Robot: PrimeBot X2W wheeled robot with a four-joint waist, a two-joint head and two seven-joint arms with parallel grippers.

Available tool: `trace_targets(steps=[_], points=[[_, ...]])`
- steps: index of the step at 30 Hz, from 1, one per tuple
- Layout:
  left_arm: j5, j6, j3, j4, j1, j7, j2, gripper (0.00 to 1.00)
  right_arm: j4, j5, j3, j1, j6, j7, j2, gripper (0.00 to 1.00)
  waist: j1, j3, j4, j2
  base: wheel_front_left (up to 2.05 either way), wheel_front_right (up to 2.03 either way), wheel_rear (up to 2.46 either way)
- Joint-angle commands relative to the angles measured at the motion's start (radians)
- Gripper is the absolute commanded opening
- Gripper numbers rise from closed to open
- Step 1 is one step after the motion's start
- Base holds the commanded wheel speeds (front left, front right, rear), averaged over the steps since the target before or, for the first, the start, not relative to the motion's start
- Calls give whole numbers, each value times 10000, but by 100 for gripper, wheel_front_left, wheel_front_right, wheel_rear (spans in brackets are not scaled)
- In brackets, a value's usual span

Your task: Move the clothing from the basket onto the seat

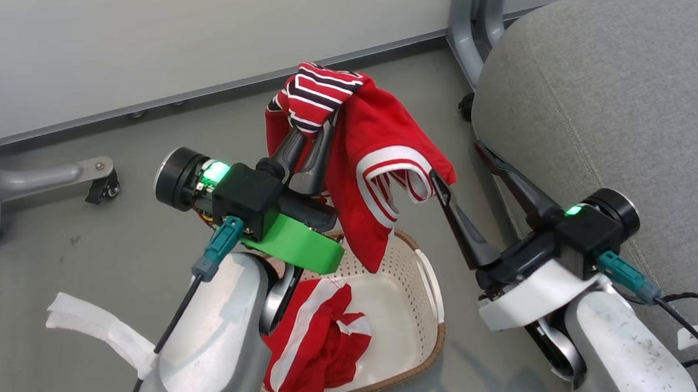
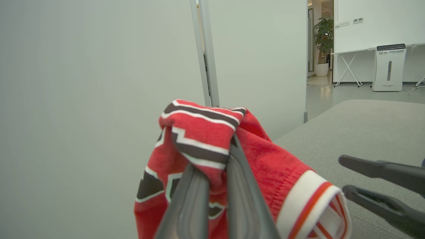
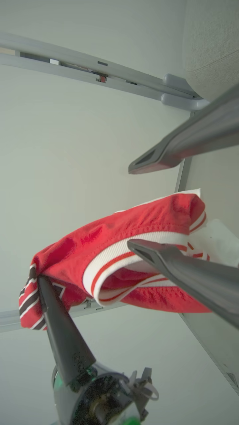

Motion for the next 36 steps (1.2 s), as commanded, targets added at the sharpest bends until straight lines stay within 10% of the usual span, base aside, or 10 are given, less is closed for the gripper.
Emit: trace_targets(steps=[1,28,30,36], points=[[10,-17,11,-65,49,-7,0,0,81,-62,183,-173,-3,-49,-112,100,0,25,32,0,0,0,0],[-455,177,-1319,-520,-543,-9,-29,0,3256,72,2155,-3261,-5,-48,-401,100,0,643,645,0,0,0,0],[-489,220,-1421,-547,-557,-7,-30,0,3326,133,2137,-3308,-5,-49,-343,5,0,666,670,0,0,0,0],[-520,272,-1468,-442,-556,-7,-29,0,3238,268,2025,-3105,-5,-49,-274,0,0,733,665,0,0,0,0]])
